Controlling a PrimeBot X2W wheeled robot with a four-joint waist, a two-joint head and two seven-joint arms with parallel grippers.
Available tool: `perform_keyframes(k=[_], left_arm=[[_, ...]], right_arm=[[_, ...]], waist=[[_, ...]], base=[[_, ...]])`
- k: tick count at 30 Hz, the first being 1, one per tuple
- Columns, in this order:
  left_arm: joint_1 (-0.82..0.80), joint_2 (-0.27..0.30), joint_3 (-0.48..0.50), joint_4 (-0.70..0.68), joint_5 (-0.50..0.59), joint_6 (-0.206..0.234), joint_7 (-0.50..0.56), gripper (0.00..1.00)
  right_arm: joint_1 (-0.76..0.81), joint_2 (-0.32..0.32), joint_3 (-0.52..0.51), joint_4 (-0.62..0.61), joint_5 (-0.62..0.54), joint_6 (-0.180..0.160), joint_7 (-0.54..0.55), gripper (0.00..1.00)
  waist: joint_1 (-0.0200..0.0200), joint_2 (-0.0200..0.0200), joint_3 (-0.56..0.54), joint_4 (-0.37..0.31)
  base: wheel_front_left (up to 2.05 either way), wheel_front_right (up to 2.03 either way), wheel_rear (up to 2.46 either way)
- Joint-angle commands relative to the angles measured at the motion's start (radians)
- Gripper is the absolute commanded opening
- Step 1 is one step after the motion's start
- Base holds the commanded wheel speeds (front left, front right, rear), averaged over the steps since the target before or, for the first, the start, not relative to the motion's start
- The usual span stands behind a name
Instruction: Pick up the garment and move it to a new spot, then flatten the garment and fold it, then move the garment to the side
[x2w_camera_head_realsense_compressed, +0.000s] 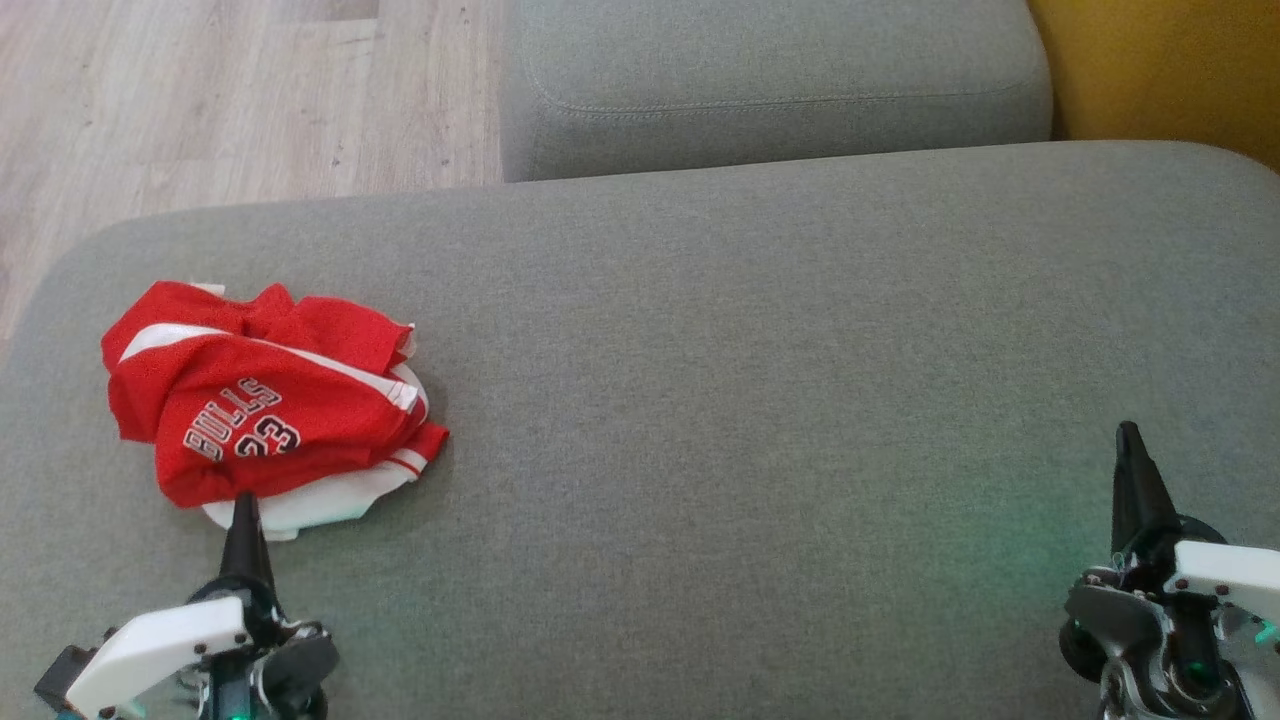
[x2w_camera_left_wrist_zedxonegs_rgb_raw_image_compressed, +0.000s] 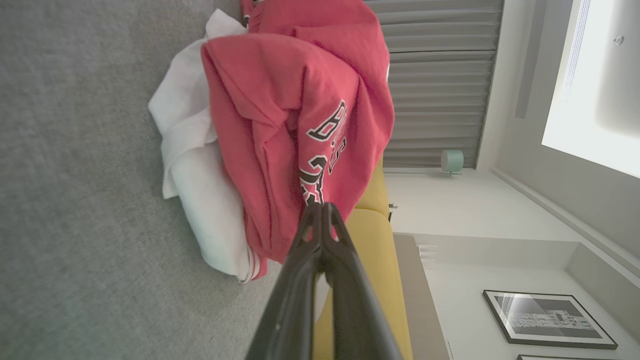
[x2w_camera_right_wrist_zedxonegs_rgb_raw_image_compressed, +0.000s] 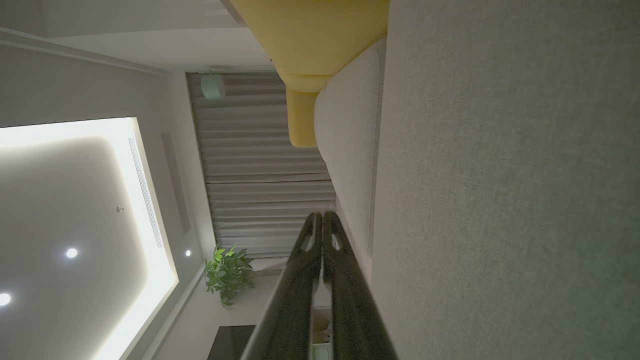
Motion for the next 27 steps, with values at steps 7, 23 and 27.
perform_keyframes(k=[7,23,27], left_arm=[[-0.051,0.007,0.035,-0.037,-0.006,-0.007,0.007,0.0],[0.011,0.0,-0.006,0.0,0.007,0.0,-0.022,1.0],[0.015,0.0,-0.002,-0.005,0.018,0.0,-0.034,1.0]], right_arm=[[-0.052,-0.007,0.021,-0.038,0.007,-0.001,0.006,0.0],[0.008,0.0,0.017,0.001,-0.019,0.0,-0.022,1.0],[0.011,0.0,0.023,-0.006,-0.038,0.0,-0.034,1.0]], waist=[[0.0,0.0,0.0,0.0],[0.0,0.0,-0.002,-0.001],[0.0,0.0,-0.004,-0.002]], base=[[0.0,0.0,0.0],[0.0,0.0,0.0],[0.0,0.0,0.0]])
